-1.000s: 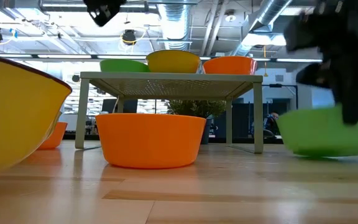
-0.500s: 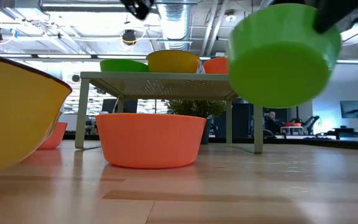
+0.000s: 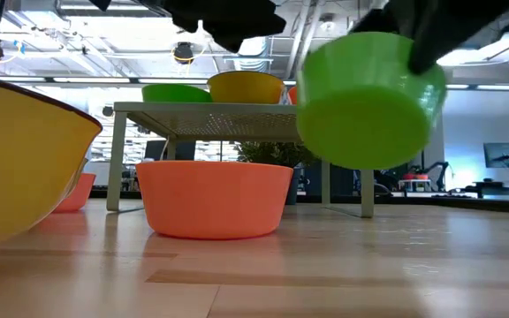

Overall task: Pick & Place Mini bowls
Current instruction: Stack the green bowl on the green bowl on the shelf

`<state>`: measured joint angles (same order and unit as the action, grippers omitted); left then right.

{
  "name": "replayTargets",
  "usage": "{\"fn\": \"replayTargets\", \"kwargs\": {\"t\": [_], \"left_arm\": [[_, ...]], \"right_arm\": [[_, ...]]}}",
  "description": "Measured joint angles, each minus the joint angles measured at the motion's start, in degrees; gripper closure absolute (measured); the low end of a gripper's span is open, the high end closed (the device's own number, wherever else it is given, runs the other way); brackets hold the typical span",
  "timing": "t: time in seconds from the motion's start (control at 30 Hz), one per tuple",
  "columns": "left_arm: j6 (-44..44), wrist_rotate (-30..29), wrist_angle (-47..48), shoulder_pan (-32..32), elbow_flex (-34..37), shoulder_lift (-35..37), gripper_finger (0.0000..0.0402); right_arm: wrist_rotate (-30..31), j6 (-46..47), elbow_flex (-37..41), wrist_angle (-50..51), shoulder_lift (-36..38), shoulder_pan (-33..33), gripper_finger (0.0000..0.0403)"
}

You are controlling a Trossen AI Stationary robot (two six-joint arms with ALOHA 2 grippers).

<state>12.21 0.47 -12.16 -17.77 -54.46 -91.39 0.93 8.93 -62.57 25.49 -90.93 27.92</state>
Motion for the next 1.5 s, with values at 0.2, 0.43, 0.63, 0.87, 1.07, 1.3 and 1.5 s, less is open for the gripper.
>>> {"fn": "replayTargets", "kwargs": {"t": [0.2, 0.43, 0.63, 0.87, 1.07, 1.3, 1.5], "left_arm": [[0.0, 0.4, 0.2, 0.2, 0.0, -1.6, 0.0275], [-0.3, 0.6, 0.1, 0.2, 0.0, -2.3, 0.0277], [-0.4, 0.4, 0.1, 0.2, 0.0, -2.2, 0.0294], [-0.4, 0.4, 1.4, 0.2, 0.0, -2.2, 0.0339], [-2.1, 2.2, 4.6, 0.2, 0.0, -2.2, 0.0376], [-2.4, 2.9, 4.1, 0.2, 0.0, -2.0, 0.0366], [-2.4, 2.4, 4.0, 0.2, 0.0, -2.0, 0.0334]], "right_arm": [[-0.9, -5.6, 0.0, -4.2, -0.2, -2.1, 0.04], [-4.2, -8.0, 0.0, -5.4, -0.2, -5.0, 0.04], [-4.3, -9.3, 0.0, -5.4, -0.2, -6.8, 0.0392], [-4.2, -9.5, -0.2, -5.4, -0.2, -8.3, 0.0381], [-4.1, -12.2, -3.9, -4.6, -0.2, -8.3, 0.0387], [-4.6, -14.4, -5.9, -3.7, -0.2, -8.0, 0.0398], [-4.3, -13.7, -6.1, -4.6, -0.2, -8.0, 0.04]]}}
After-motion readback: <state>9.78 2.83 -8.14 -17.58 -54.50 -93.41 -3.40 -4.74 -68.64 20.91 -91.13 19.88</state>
